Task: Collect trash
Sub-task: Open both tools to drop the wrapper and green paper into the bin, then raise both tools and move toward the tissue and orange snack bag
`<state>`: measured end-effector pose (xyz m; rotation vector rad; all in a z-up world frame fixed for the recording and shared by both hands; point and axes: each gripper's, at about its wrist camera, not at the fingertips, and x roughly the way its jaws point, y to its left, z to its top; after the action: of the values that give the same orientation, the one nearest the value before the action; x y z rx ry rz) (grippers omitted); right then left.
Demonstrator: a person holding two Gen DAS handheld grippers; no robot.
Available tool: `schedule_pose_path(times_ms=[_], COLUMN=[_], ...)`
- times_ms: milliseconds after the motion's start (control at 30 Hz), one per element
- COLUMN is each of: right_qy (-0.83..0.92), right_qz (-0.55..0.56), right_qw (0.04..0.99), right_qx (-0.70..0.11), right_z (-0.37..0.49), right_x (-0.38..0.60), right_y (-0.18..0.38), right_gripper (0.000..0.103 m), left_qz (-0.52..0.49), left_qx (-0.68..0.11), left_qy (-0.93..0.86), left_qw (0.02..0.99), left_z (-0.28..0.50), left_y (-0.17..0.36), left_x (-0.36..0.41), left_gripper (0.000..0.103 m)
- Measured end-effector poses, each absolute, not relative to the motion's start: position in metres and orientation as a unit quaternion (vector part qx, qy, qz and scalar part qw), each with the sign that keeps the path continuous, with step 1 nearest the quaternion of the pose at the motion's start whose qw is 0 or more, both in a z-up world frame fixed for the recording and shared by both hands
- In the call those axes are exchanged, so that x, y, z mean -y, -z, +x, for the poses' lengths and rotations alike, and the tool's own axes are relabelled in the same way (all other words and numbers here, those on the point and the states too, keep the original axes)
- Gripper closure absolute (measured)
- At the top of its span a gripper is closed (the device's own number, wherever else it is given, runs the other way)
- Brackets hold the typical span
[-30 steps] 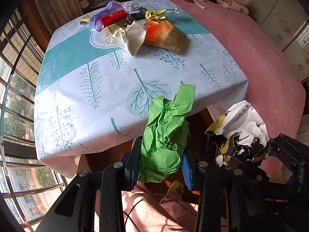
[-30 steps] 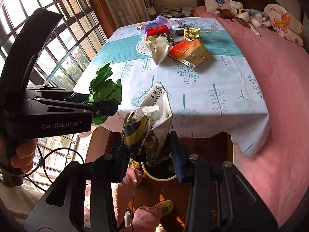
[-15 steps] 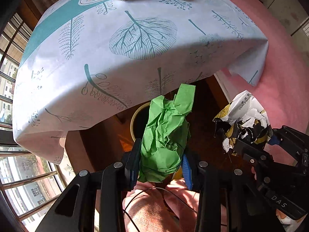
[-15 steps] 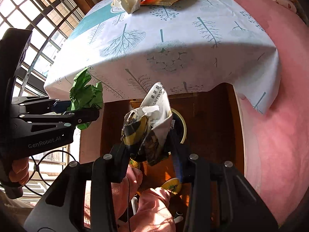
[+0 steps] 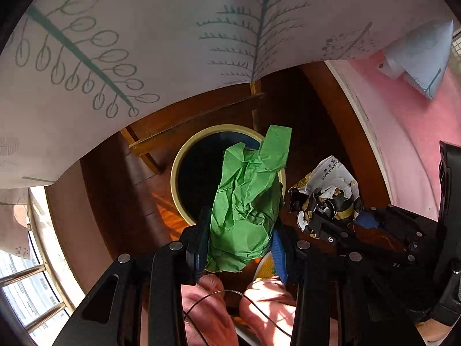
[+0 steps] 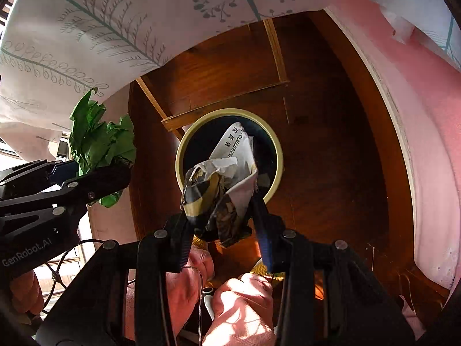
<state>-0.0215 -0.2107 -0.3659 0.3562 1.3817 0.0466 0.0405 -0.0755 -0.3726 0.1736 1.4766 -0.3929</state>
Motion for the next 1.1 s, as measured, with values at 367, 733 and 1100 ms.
schedule_pose_path(times_ms=[367,733,1100], right_qy=[-0.014,0.001,-0.014], right_qz=[0.193,0.183,0.188], right_qw=[0.738,0.753,0.787], right_qx=[-0.646,-0.631,-0.587], right_z=[0.011,0.026,-0.011], right_x=[0.199,0.199,0.208], right_y=[0.485,0.494,0.297], right_gripper=[0.062,0.041,0.041], left_qz=[0.072,0.077,0.065], left_qx=[-0.668,-0.645,-0.592], left_qy=[0.162,0.143,0.137], left_qw=[0.723,0.747,0.791], left_z=[0.059,0.048,0.033], left_y=[0.463,0.427,0.22], left_x=[0.052,0.034,0.017], left_gripper=[0.033,0.016,0.016])
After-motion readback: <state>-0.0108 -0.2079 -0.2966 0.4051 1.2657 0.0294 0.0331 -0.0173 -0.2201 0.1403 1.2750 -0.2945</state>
